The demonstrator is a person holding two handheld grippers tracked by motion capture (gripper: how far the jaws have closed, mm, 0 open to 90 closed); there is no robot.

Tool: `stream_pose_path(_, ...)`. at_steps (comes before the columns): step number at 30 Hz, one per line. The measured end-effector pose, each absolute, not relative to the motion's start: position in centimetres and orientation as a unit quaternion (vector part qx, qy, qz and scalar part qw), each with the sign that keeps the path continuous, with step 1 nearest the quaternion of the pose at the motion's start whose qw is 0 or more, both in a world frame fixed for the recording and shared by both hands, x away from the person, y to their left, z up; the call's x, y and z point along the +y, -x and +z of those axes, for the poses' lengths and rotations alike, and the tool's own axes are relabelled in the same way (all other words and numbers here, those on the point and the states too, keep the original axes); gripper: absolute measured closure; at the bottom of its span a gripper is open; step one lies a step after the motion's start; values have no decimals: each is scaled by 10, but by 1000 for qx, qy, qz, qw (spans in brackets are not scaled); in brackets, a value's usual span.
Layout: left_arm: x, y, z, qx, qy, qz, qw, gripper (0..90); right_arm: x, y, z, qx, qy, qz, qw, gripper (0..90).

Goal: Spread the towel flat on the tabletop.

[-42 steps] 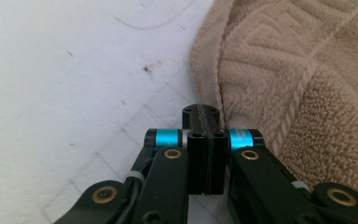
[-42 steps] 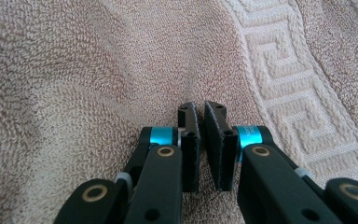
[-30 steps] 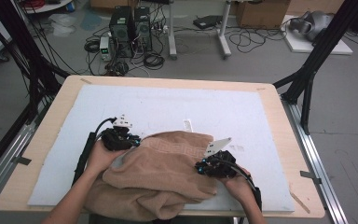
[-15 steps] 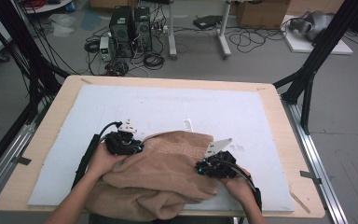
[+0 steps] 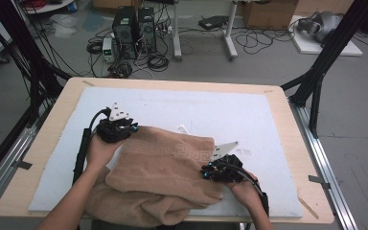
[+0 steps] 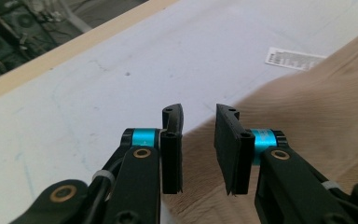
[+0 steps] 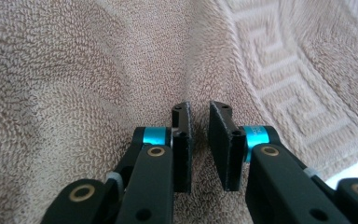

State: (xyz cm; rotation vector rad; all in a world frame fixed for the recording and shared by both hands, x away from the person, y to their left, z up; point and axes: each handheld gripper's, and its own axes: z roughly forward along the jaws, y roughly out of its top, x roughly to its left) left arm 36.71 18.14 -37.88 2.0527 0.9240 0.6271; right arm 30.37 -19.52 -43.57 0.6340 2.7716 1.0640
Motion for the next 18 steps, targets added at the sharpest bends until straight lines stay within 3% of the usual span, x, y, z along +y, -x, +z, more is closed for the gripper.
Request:
stream_pose_path(8,192,-357,-403,327,-850,200,361,696,-204,-313,-426,897,-233,366,81,665)
stream_pose_path(11,196,-361,-417,330,-864,170,340,640,-211,-325,-419,888,-256,368,103,609)
stream_pose_path(15,196,-363,-427,326,-882,136,312,499,-216,-340,-422,883,-283,359,107,522)
stream_pose_path(18,197,-361,-429,323,-884,133,310,503,-215,-345,-429,889,-287,342,100,513)
